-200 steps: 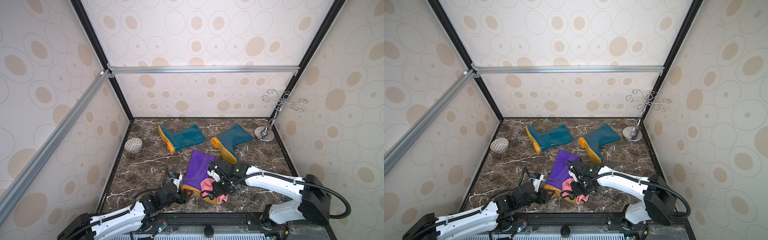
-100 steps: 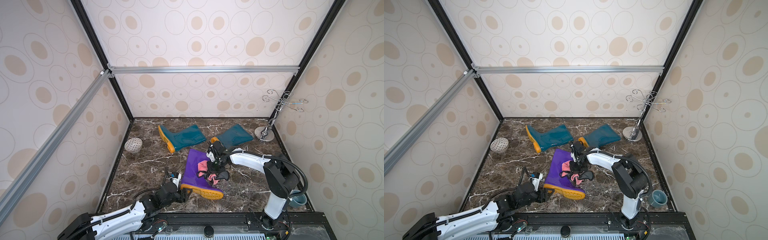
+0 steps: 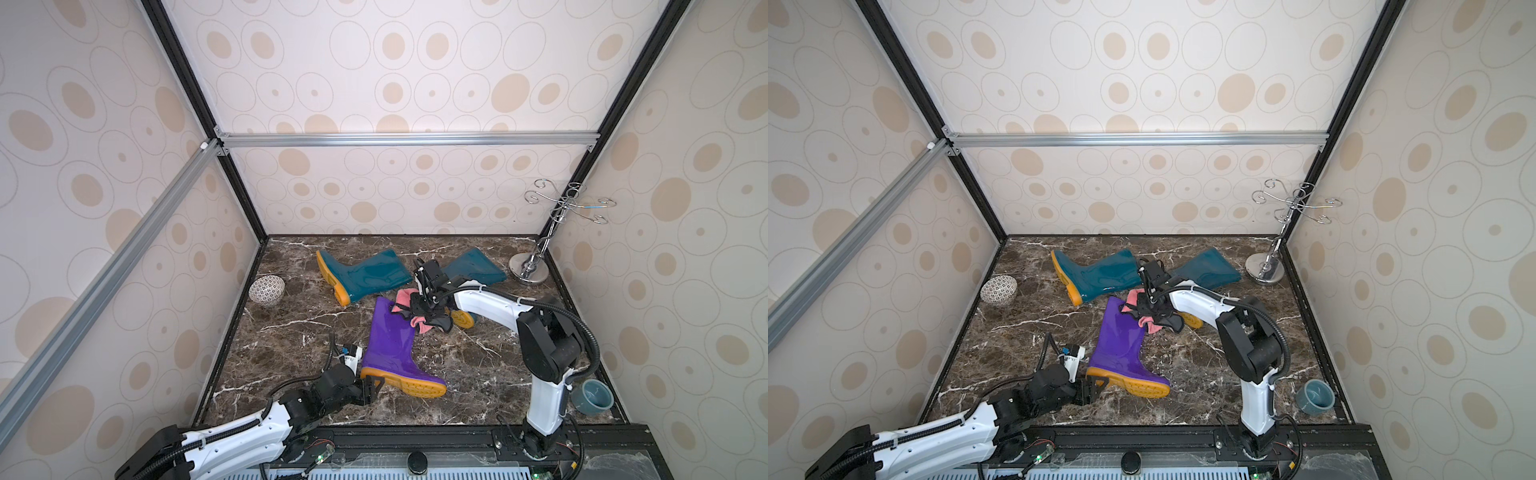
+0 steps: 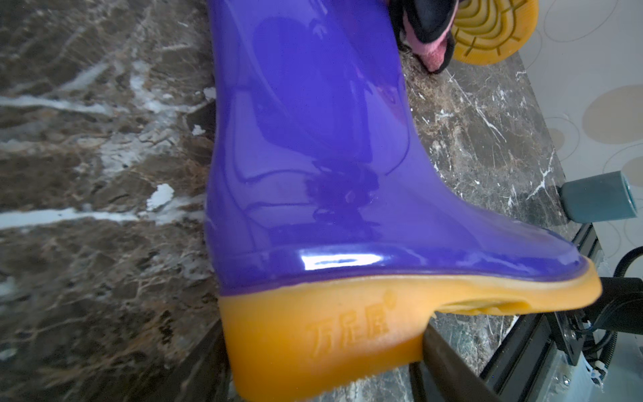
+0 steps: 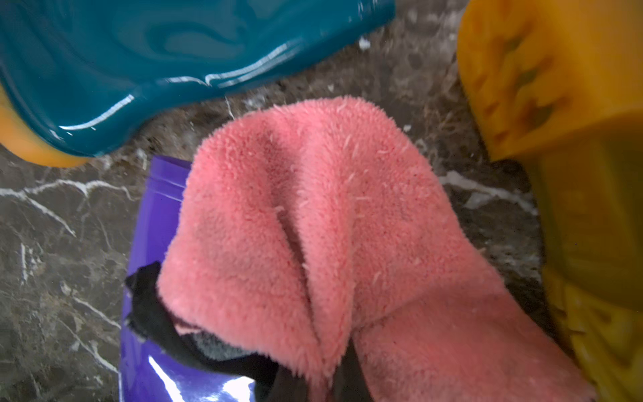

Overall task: Wipe the rubber boots with a cloth
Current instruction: Wipe the dirt off the rubber boot.

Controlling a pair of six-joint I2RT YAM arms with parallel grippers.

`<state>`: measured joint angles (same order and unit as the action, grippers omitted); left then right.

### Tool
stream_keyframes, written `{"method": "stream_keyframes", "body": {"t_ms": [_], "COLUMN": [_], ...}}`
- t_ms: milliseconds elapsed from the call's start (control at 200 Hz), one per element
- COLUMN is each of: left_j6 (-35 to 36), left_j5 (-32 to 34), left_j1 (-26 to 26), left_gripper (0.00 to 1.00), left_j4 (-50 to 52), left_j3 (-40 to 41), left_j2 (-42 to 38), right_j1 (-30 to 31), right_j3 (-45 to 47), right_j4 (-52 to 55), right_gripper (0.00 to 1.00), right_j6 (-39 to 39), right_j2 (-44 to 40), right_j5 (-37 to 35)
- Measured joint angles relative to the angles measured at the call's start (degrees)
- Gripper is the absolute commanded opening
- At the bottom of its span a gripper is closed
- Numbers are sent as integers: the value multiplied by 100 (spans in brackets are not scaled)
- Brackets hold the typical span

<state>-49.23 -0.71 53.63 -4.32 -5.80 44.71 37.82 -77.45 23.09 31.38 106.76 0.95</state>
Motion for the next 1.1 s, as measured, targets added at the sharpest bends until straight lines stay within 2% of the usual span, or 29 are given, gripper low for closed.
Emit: {"method": "stream_keyframes", "body": {"t_ms": [95, 220, 390, 570, 865, 1100], "left_j6": [0, 0, 2, 0, -4, 0], "left_j5": [-2, -2, -2, -4, -4, -4], "left_j1": [0, 0, 0, 0, 0, 0], "left_gripper": [68, 69, 69, 69, 69, 69], "left_j4": [-4, -4, -7, -7, -20, -20], "left_j3": [0, 0, 0, 0, 0, 0], "left_j2": [0, -2, -2, -2, -4, -44], "right_j1": [195, 358, 857, 1401, 960, 428], "right_j3": [503, 601, 256, -39, -1185, -2081], "right_j4": [-409, -640, -855, -988, -802, -463], "right_gripper": [0, 0, 0, 0, 0, 0], "right_j6": [59, 264, 496, 597, 507, 20], "right_j2": [-640, -1016, -334, 671, 1657, 1950], "right_j5": [-94, 540, 1495, 2011, 2081, 1440]}}
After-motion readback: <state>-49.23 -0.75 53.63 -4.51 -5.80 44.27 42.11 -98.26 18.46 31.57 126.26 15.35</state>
